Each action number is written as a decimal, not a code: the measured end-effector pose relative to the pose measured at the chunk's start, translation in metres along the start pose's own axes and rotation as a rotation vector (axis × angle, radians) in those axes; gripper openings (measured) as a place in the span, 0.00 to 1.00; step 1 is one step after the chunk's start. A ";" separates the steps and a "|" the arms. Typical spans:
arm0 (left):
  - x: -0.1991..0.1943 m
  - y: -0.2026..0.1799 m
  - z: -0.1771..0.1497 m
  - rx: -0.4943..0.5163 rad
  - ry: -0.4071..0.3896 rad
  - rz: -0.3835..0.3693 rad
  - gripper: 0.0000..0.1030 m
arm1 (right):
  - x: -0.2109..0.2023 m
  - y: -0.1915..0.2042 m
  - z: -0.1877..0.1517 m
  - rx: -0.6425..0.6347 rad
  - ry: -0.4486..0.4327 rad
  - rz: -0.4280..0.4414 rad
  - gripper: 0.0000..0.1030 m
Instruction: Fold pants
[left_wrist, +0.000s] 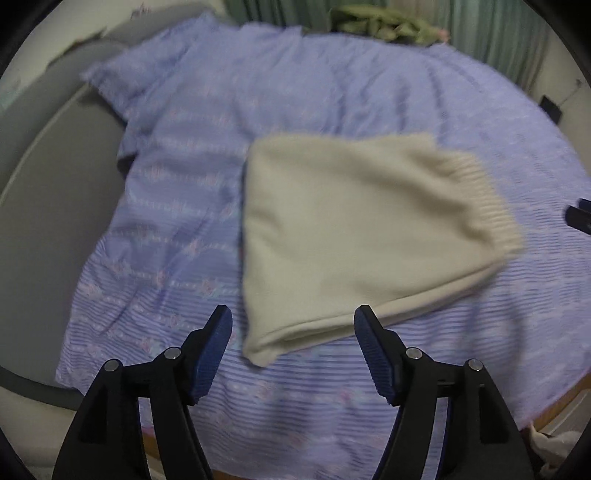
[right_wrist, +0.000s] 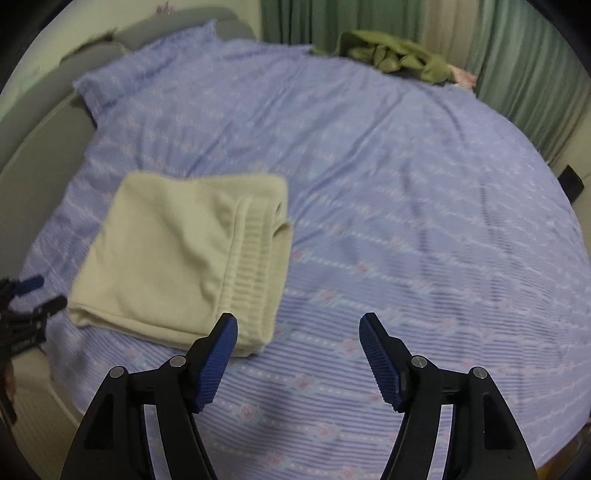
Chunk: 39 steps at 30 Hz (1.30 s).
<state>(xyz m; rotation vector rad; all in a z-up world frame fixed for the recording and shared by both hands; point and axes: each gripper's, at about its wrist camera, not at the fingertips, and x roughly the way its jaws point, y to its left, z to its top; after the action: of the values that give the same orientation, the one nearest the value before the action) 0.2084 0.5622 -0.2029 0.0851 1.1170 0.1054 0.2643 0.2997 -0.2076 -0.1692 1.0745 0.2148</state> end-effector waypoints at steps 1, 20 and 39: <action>-0.013 -0.003 0.002 0.007 -0.021 0.005 0.73 | -0.011 -0.006 0.000 0.016 -0.017 0.006 0.67; -0.254 -0.200 0.000 -0.018 -0.391 -0.059 1.00 | -0.225 -0.150 -0.085 0.108 -0.274 -0.001 0.88; -0.345 -0.379 -0.054 -0.036 -0.454 -0.122 1.00 | -0.352 -0.287 -0.176 0.116 -0.413 -0.027 0.88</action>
<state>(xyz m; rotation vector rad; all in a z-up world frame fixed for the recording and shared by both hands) 0.0260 0.1431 0.0354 0.0072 0.6648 -0.0044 0.0260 -0.0527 0.0309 -0.0311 0.6711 0.1538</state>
